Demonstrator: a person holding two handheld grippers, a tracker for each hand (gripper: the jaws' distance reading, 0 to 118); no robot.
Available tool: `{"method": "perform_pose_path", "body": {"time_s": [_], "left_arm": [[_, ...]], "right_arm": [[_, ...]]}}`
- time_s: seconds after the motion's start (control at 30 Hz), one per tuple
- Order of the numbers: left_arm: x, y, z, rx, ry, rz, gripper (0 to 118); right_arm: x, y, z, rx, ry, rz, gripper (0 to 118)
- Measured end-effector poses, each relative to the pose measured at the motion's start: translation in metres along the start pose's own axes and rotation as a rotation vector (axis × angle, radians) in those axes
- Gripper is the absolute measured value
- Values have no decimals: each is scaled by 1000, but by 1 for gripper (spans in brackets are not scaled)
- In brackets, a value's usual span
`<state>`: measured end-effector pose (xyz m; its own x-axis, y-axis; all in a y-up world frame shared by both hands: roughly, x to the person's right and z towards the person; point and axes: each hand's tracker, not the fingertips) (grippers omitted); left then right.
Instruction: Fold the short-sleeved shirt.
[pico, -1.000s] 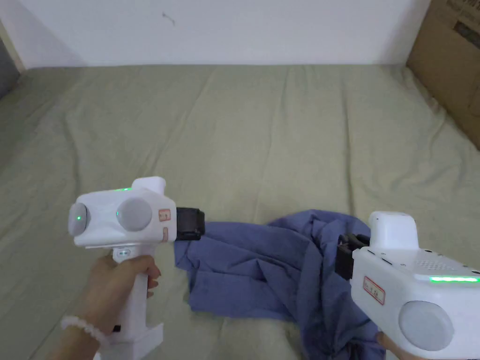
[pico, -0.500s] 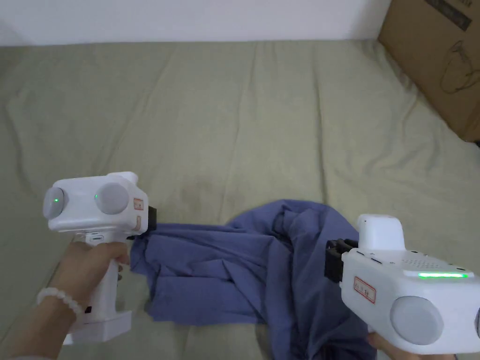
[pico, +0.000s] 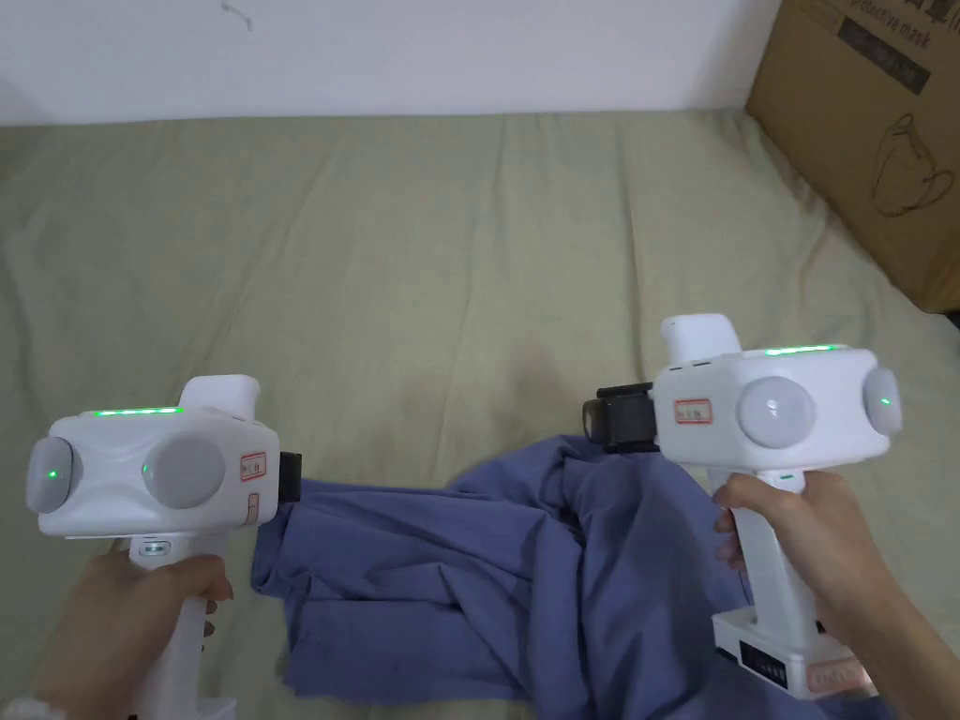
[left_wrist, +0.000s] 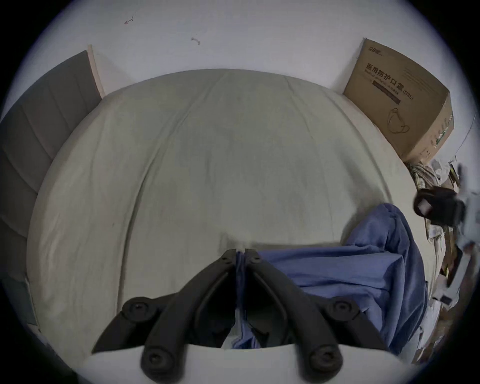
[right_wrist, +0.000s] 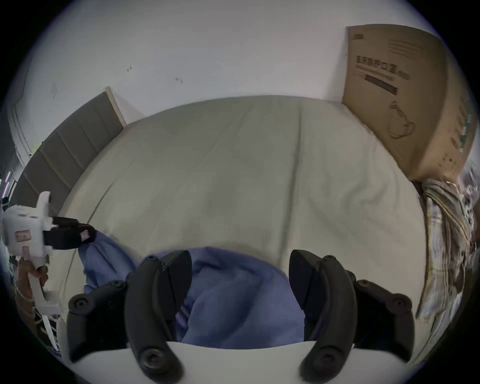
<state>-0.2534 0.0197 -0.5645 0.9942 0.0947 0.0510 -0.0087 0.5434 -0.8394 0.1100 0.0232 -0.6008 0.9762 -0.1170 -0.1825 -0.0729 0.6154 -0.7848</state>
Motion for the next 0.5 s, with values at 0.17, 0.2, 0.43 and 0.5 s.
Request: {"method": "perform_pose_path", "body": {"time_s": [0.17, 0.2, 0.43, 0.5], "left_arm": [[-2, 0, -2, -7, -2, -13, 4], [-3, 0, -3, -6, -4, -11, 4], [-4, 0, -4, -6, -11, -2, 4], [-4, 0, 0, -3, -13, 10, 4]], "right_arm": [[-8, 5, -66, -175, 45, 93, 83], [-6, 1, -80, -216, 15, 102, 81], [2, -4, -64, -164, -106, 109, 6], [9, -4, -67, -191, -15, 33, 6]]}}
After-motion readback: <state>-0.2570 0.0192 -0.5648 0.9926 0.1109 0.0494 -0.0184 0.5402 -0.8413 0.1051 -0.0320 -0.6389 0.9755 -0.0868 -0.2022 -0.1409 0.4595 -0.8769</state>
